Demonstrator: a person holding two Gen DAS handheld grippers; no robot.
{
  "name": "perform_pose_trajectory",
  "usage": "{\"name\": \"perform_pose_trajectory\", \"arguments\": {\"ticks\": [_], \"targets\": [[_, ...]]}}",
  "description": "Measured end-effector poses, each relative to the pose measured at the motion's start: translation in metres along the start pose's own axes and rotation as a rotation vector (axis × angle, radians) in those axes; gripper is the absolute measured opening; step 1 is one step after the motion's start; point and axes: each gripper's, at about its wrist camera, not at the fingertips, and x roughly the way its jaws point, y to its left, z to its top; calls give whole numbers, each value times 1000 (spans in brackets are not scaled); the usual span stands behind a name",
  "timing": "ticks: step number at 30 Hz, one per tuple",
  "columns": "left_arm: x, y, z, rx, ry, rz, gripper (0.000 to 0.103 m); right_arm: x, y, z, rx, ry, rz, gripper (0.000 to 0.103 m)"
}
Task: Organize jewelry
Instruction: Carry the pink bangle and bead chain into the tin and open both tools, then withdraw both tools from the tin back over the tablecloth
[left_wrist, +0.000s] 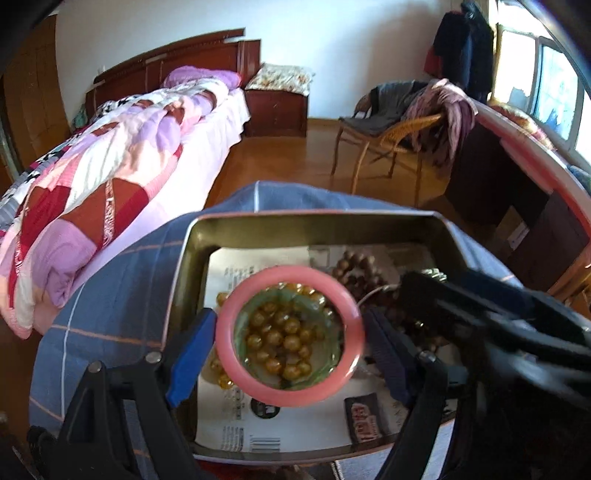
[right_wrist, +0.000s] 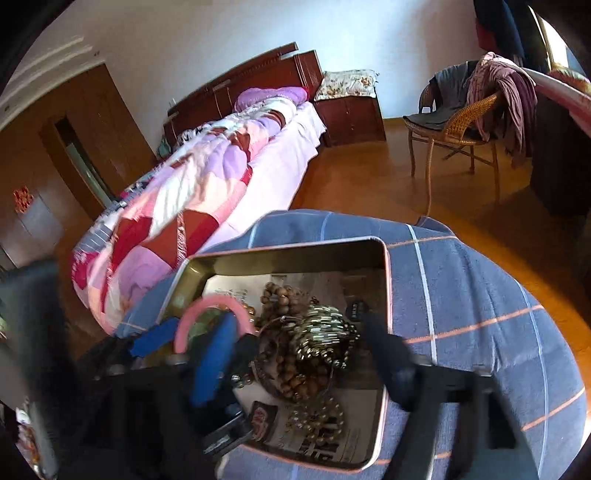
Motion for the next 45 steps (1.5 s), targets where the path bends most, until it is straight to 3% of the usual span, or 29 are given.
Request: {"name": "perform_pose_trajectory", "arguments": {"ticks": [2,6,14,18,30,36,45], "targets": [[-3,0,0,-13,14,-8,87,-10,3,0,-8,-21,15,76],[-18,-2,0,-17,-14,-4,103,-38,9,-2,-23,-80,-10,75],[-55,-12,-11,55,-71,66,103,-99,8,-22,83,-195,-11,75],[-75,-10,-26,63,-110,76,103,-120,10,-45,119,-233,-52,75],[-132,-12,-78,71,-174,111,103,-158,20,-110,147,-206,-67,75],[-156,-13,-101,85,-213,134,103,-179,30,-126,107,-227,-84,75],[-172,-4,-124,50,-212,119,103,-200,39,-145,66,-248,-123,75]]}}
